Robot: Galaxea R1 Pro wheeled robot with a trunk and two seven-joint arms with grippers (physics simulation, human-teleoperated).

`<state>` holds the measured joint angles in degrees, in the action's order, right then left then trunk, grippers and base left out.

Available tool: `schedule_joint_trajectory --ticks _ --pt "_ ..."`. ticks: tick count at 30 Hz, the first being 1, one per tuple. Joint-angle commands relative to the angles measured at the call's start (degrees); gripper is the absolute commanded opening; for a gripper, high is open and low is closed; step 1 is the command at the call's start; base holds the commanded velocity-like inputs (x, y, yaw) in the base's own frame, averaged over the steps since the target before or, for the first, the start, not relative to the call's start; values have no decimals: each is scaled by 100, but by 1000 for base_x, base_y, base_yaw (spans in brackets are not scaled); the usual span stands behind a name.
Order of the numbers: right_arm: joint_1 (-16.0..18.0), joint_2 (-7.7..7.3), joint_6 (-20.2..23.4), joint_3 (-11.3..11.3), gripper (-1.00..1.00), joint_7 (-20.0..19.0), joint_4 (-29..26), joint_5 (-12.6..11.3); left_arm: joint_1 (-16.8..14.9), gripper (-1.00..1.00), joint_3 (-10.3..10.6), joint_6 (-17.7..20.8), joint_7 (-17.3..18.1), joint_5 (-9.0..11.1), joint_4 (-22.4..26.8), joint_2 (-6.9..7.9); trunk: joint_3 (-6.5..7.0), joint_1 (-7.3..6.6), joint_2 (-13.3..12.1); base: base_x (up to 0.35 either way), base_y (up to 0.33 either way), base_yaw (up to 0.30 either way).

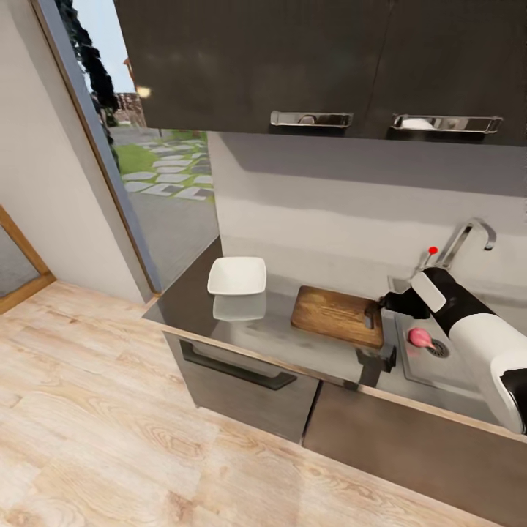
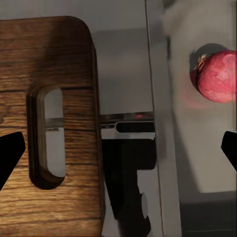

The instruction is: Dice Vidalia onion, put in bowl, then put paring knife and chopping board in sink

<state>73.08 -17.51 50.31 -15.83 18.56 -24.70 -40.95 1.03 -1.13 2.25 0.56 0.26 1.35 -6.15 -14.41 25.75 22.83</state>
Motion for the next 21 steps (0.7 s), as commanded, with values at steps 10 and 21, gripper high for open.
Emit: schedule_joint_trajectory --ticks 10,21 --pt "4 -68 14 -41 100 42 -8 -58 3 100 -18 -278 1 2 36 -1 64 3 9 0 0 0" --pt "4 -93 14 -4 100 42 -8 -62 3 100 -40 -594 -3 8 108 11 134 3 9 0 0 0"
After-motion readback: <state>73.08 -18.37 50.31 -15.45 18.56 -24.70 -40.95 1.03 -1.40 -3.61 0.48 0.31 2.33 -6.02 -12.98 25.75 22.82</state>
